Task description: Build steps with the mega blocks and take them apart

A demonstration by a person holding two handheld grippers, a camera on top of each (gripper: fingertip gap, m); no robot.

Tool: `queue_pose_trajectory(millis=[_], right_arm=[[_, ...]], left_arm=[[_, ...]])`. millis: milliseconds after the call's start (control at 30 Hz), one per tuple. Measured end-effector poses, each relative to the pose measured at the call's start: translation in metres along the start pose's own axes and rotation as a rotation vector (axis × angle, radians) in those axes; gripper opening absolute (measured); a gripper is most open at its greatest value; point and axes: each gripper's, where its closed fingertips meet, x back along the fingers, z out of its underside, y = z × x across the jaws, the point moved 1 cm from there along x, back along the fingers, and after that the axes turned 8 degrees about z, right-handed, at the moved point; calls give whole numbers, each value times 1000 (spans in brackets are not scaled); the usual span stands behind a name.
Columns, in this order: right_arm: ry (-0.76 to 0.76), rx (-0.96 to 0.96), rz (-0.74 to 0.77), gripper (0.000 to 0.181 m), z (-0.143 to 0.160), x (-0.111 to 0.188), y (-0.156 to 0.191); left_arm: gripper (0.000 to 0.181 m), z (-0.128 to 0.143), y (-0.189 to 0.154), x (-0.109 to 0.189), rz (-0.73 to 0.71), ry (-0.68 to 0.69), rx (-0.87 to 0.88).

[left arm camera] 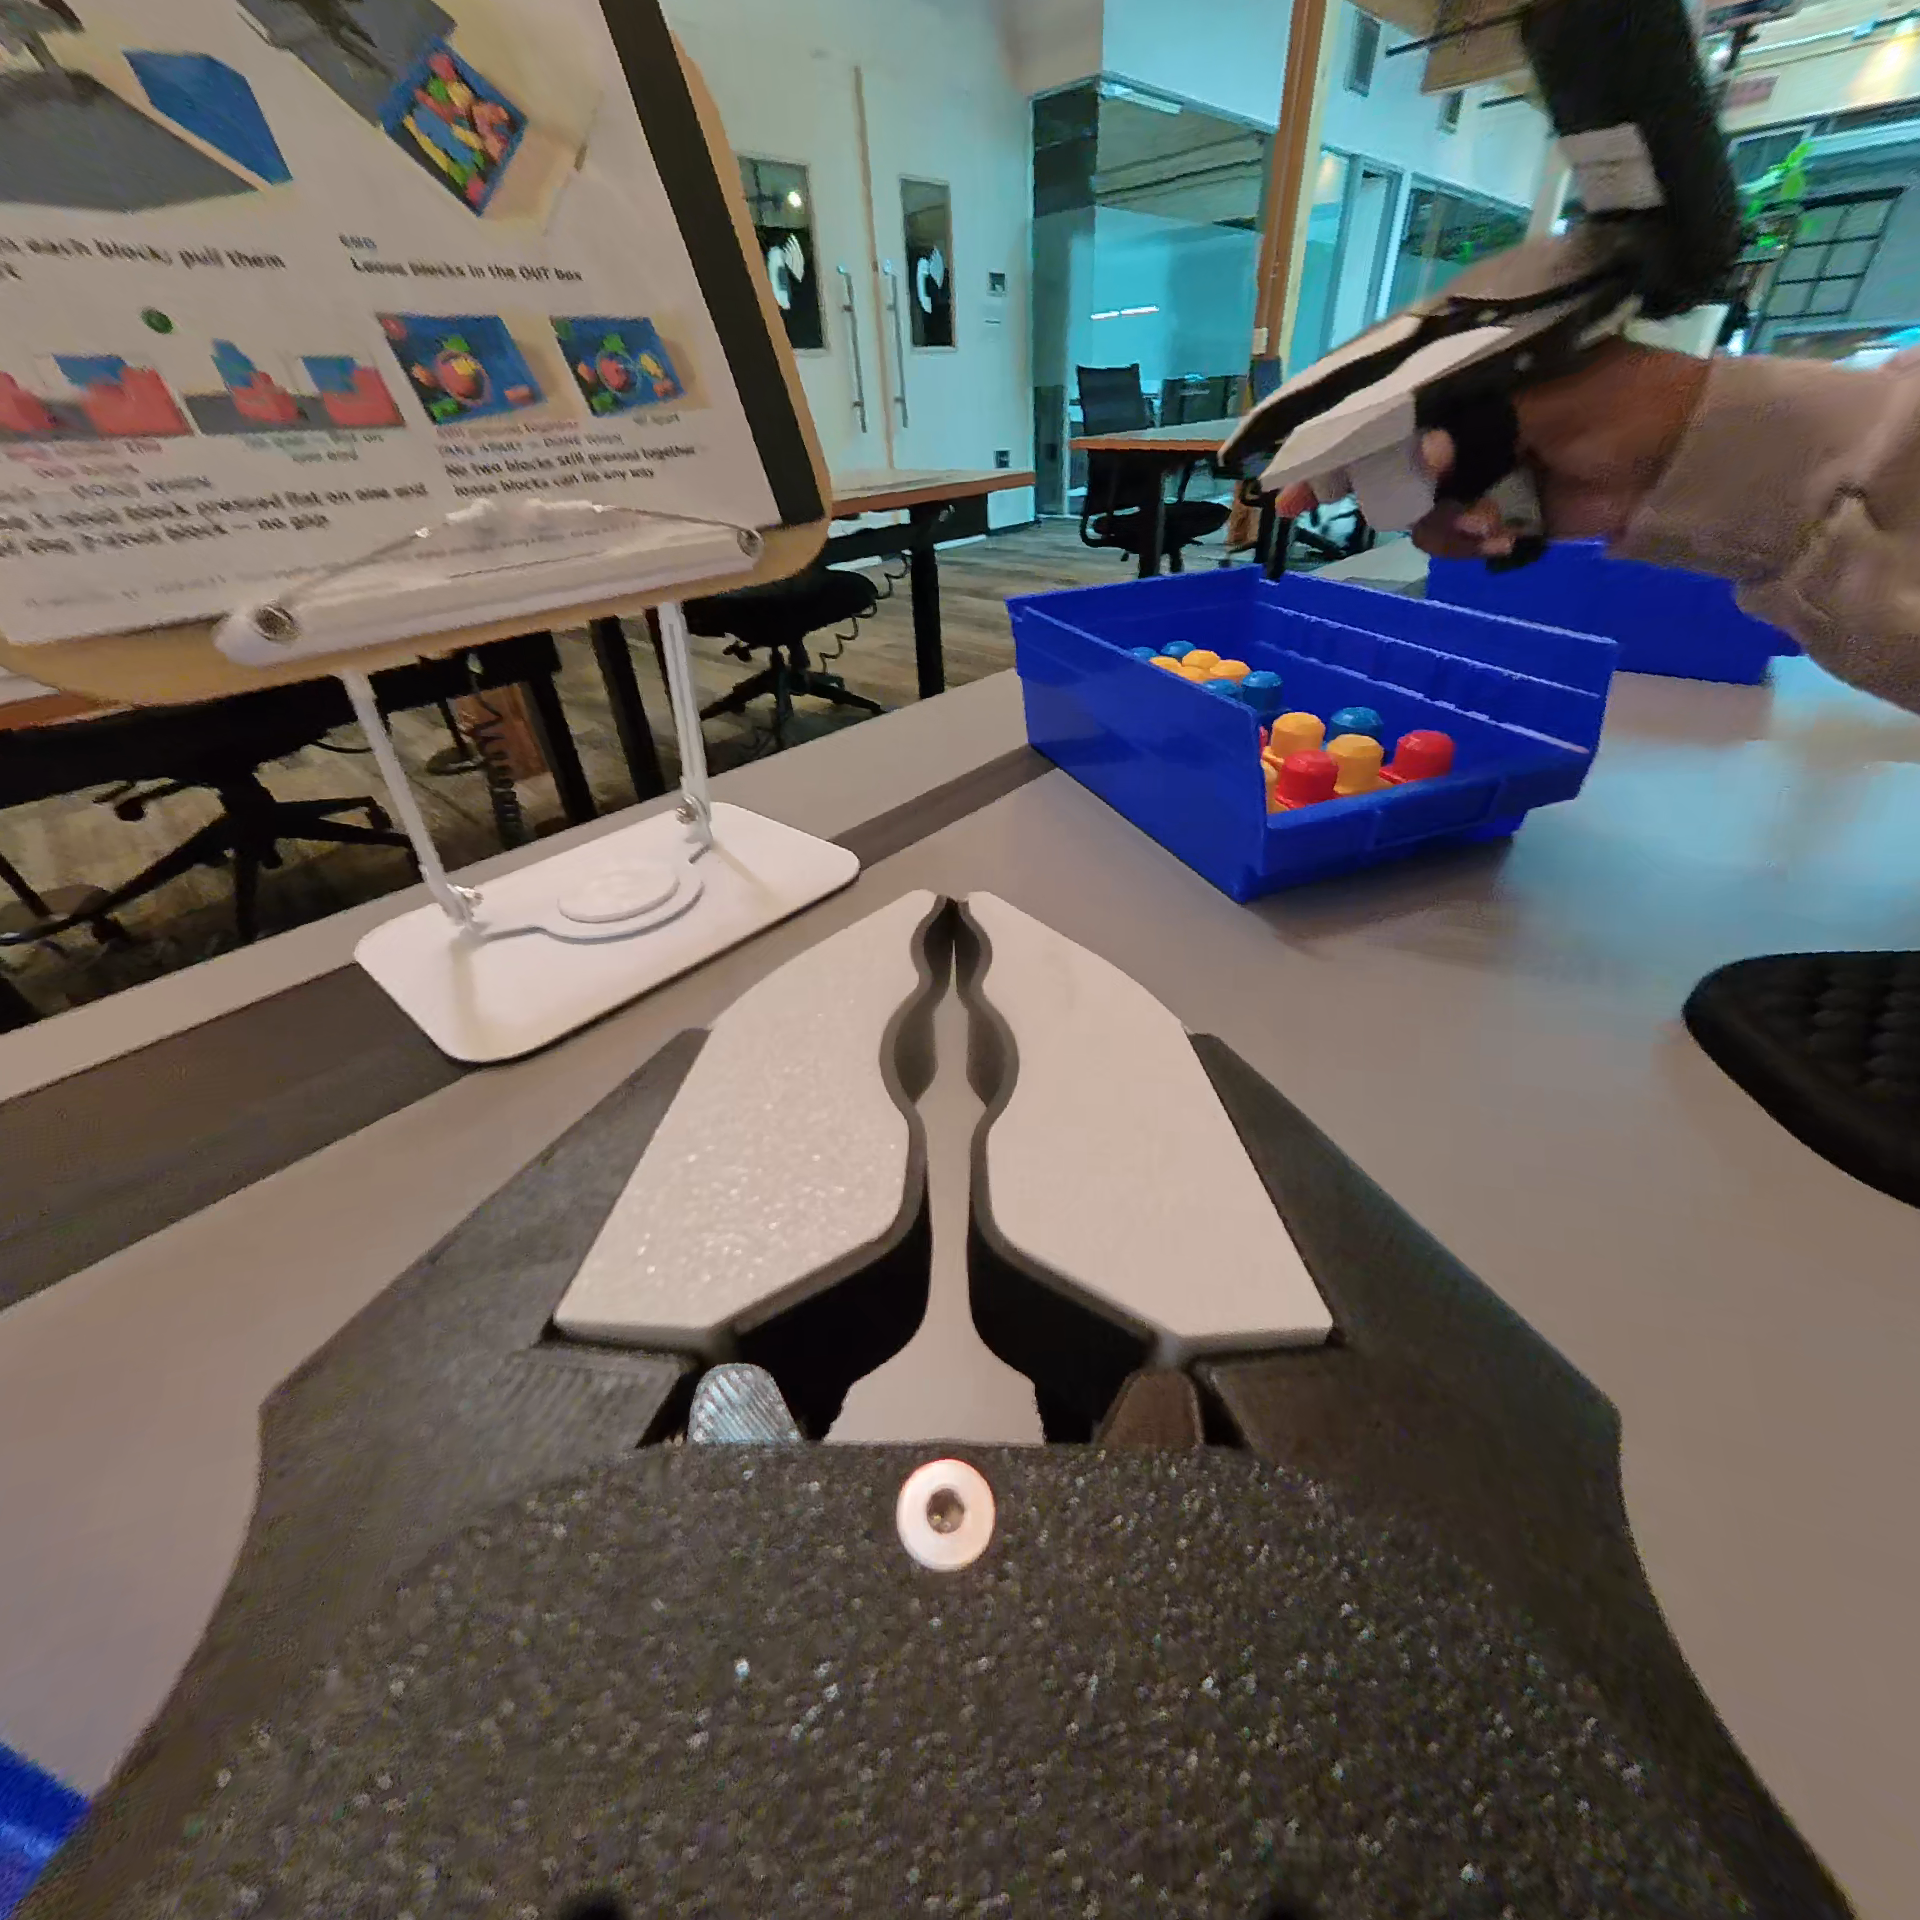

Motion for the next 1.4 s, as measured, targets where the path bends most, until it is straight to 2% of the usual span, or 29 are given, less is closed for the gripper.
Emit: queue_pose_trajectory(millis=[100, 300, 400, 467, 633, 800, 900, 1000, 1233, 1400], right_arm=[[-226, -87, 58, 36, -23, 0, 38], [-440, -222, 184, 19, -31, -11, 90], [-494, -283, 208, 8, -23, -23, 103], [-478, -268, 216, 0, -14, -33, 108], [-427, -218, 200, 0, 2, -42, 115], [-425, -185, 201, 0, 5, -38, 118], [-430, -191, 171, 0, 3, -38, 123], [-462, -198, 98, 0, -2, -36, 133], [-471, -178, 62, 0, -2, -36, 142], [-470, -163, 46, 0, -2, -36, 144]], left_arm=[[0, -10, 7, 7, -52, -28, -39], [0, -27, 39, 31, -188, -83, -28], [0, -37, 60, 51, -279, -111, -11], [0, -42, 74, 66, -347, -115, -2], [0, -41, 120, 113, -532, -84, 68], [18, -24, 175, 164, -758, 4, 144], [36, -6, 205, 185, -843, 77, 224], [50, 10, 230, 193, -902, 171, 260], [56, 43, 299, 197, -1038, 416, 185], [58, 62, 343, 203, -1104, 480, 226]])
